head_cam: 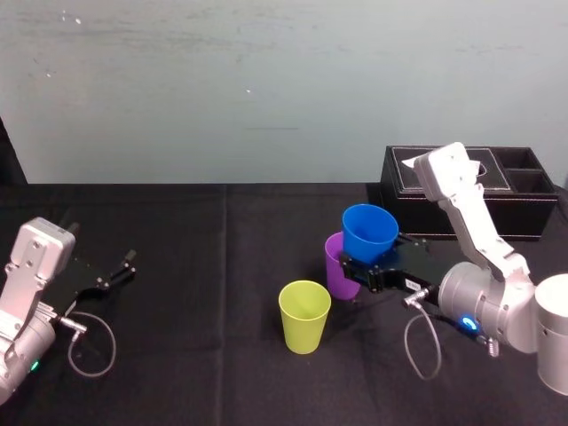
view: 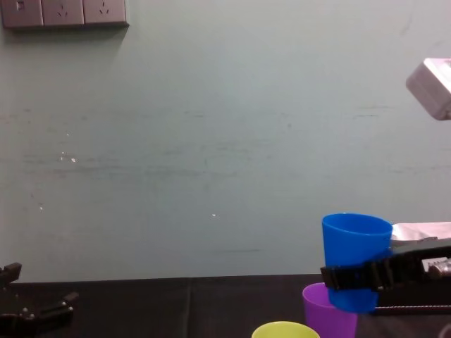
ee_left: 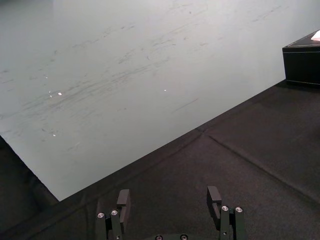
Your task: Stack the three plastic cups sequentially using one hand.
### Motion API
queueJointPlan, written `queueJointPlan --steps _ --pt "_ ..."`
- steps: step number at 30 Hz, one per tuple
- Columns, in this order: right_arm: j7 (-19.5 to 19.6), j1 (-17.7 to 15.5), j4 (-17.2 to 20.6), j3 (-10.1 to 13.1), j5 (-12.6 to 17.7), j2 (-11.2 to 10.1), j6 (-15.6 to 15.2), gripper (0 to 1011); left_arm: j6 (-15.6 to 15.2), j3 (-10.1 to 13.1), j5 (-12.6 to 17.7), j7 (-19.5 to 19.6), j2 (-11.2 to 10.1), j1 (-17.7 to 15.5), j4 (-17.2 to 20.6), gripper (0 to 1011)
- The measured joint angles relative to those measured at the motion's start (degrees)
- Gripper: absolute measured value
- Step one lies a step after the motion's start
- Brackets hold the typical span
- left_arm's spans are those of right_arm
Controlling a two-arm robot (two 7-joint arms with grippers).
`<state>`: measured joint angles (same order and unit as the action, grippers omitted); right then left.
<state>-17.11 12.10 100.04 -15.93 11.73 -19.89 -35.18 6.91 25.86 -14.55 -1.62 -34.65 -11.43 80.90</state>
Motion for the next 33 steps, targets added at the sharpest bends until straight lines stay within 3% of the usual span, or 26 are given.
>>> queueJointPlan --steps 11,33 --pt "-0.1 2.9 -3.2 -0.5 -0.9 1.2 -0.5 696 0.0 0.0 0.0 0.0 0.0 0.0 0.0 1000" --pt "-0.3 7.3 -10.6 -0.9 -2.2 3.6 4.1 696 0.0 0.0 0.0 0.0 0.0 0.0 0.0 1000"
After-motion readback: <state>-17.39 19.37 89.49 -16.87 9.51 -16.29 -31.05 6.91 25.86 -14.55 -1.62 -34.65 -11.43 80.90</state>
